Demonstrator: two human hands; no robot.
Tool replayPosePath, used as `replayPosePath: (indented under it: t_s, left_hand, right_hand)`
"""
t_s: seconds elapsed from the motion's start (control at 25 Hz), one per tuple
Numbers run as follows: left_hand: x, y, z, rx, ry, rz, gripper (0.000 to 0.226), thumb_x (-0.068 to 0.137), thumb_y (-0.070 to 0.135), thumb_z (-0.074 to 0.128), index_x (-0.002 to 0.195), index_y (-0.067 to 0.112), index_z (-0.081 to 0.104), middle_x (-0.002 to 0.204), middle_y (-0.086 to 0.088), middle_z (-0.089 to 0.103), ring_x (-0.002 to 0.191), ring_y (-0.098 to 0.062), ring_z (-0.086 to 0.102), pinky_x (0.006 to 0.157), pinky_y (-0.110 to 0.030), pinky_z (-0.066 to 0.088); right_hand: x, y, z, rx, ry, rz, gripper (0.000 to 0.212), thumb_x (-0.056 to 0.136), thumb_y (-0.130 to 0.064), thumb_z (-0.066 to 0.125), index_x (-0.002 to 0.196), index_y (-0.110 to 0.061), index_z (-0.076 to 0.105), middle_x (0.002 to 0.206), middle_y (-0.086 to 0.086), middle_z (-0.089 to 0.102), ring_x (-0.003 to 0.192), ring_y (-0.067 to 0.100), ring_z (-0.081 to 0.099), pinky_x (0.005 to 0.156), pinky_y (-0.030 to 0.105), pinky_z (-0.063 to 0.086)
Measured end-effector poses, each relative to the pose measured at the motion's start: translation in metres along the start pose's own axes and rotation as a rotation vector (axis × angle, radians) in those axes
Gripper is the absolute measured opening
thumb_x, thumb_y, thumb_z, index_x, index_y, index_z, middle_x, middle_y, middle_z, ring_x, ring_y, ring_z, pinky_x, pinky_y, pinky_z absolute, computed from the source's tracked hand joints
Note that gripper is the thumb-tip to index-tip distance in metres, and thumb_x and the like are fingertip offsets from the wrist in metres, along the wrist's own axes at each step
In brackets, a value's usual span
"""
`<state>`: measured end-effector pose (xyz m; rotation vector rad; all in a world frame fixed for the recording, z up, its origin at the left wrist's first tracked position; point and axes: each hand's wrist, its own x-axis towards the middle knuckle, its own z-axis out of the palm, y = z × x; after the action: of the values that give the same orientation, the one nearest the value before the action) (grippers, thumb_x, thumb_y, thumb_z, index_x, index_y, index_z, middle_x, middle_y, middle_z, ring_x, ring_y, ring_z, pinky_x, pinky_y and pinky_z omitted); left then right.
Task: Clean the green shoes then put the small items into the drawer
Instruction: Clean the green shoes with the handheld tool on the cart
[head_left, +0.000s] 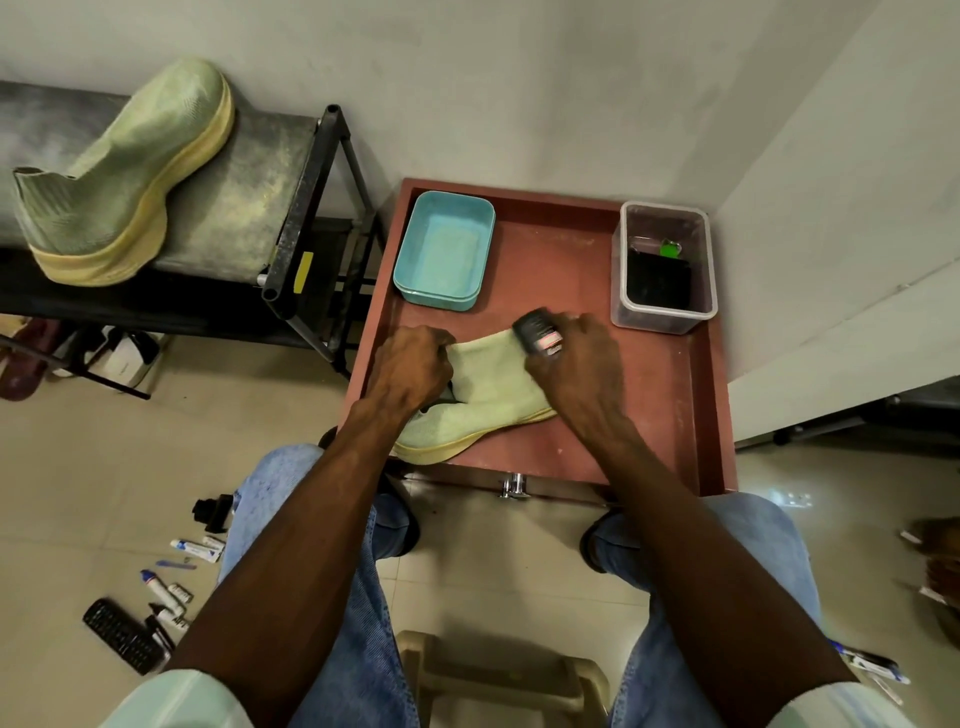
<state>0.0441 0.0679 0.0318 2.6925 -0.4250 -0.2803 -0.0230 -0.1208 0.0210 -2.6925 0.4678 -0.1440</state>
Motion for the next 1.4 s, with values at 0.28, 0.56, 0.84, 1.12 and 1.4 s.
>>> replayPosePath:
  t_s: [0.28,0.56,0.84,1.12,1.4]
  left_hand:
    - [0.001,0.001,0.0,0.032,-0.025,0.022,0.033,0.088,0.006,0.052,0.11,0.016,0.073,0.099,-0.013,0.073,0.088,-0.031,0.066,0.079,-0.036,0.055]
    - [0.001,0.003,0.0,0.016,0.011,0.028,0.033,0.09,0.007,0.051,0.117,0.016,0.07,0.108,-0.012,0.072,0.094,-0.03,0.067,0.086,-0.037,0.054]
    - [0.002,0.001,0.005,-0.03,0.064,0.004,0.032,0.09,0.007,0.052,0.114,0.014,0.071,0.105,-0.011,0.073,0.09,-0.029,0.067,0.086,-0.037,0.055]
    - [0.005,0.001,0.007,-0.055,0.066,-0.004,0.03,0.092,0.007,0.053,0.115,0.013,0.071,0.109,-0.01,0.072,0.094,-0.028,0.067,0.09,-0.036,0.054]
    - [0.007,0.007,0.011,-0.076,0.083,-0.022,0.03,0.092,0.007,0.053,0.115,0.012,0.071,0.111,-0.01,0.072,0.096,-0.028,0.067,0.093,-0.039,0.054]
  right_hand:
    - [-0.006,-0.023,0.015,0.199,-0.231,-0.088,0.058,0.076,-0.039,0.072,0.126,-0.015,0.06,0.109,0.011,0.061,0.097,0.028,0.057,0.081,0.037,0.049]
    - [0.007,-0.004,0.002,0.017,0.011,0.017,0.055,0.078,-0.04,0.068,0.124,-0.011,0.059,0.107,0.014,0.06,0.095,0.03,0.056,0.079,0.035,0.046]
    - [0.007,0.016,-0.014,-0.128,0.125,0.17,0.057,0.076,-0.038,0.069,0.124,-0.011,0.055,0.111,0.015,0.059,0.099,0.033,0.056,0.083,0.04,0.048]
    - [-0.002,0.014,-0.009,-0.073,-0.122,0.014,0.06,0.067,-0.046,0.069,0.118,-0.018,0.059,0.108,0.012,0.06,0.098,0.032,0.056,0.081,0.038,0.047]
    - [-0.02,-0.009,0.003,-0.004,-0.359,-0.152,0.061,0.068,-0.046,0.072,0.122,-0.02,0.06,0.107,0.011,0.06,0.098,0.03,0.054,0.077,0.034,0.043]
